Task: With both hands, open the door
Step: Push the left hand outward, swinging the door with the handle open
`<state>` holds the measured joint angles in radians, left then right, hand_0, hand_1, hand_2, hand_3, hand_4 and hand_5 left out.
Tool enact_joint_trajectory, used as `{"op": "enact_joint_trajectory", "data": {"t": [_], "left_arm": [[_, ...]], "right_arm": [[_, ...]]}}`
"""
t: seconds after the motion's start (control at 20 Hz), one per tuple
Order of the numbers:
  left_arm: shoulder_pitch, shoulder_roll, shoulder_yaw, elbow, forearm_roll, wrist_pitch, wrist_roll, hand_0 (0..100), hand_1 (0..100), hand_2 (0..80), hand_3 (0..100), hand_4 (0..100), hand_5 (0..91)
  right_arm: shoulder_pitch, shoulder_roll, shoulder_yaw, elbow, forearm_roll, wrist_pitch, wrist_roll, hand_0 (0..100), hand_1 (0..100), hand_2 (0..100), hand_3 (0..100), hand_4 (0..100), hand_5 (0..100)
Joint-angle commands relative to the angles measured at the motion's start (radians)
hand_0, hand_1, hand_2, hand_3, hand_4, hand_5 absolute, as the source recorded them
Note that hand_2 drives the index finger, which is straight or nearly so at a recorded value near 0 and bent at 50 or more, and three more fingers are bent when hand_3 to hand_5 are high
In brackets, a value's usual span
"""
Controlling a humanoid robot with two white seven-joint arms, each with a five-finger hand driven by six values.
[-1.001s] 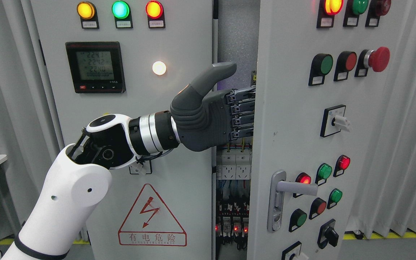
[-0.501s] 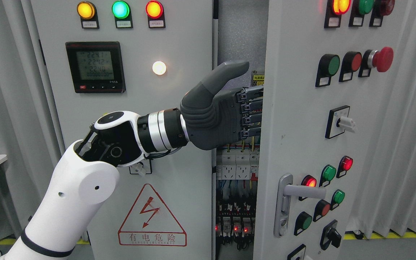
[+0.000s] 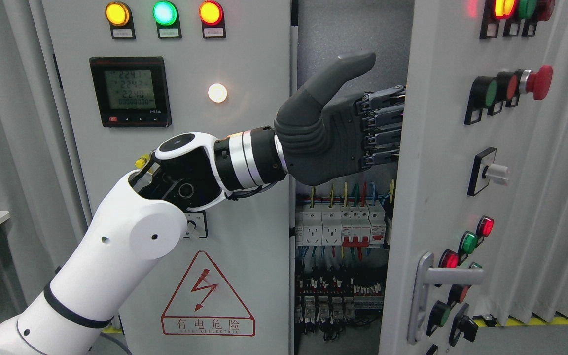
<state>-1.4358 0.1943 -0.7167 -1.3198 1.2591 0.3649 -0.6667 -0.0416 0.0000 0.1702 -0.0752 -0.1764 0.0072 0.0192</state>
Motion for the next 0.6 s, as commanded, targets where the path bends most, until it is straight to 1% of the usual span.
{"op": "enact_joint_trajectory", "data": {"t": [0.0,0.1,0.25,0.55], "left_arm": [[-0.069,-0.058,-0.253,0.106,0.059,-0.046,0.003,29,0,2.7,3,4,0.0],[-0.072,-0.072,-0.257,0.111,0.057,-0.047,0.006,29,0,2.7,3,4,0.0],[-0.072,-0.087,-0.257,0.113,0.057,-0.047,0.032,29,0,2.8,3,4,0.0],[-0.086,-0.121,-0.257,0.113,0.057,-0.047,0.033,29,0,2.7,3,4,0.0]], "right_arm": [[0.0,0.0,0.0,0.0,0.0,0.0,0.001,22,0,0,0,0,0],[0.0,0.0,-0.001,0.0,0.0,0.0,0.001,22,0,0,0,0,0],[0.0,0.0,0.0,0.0,0.0,0.0,0.001,22,0,0,0,0,0],[0.0,0.0,0.0,0.0,0.0,0.0,0.001,22,0,0,0,0,0]]}}
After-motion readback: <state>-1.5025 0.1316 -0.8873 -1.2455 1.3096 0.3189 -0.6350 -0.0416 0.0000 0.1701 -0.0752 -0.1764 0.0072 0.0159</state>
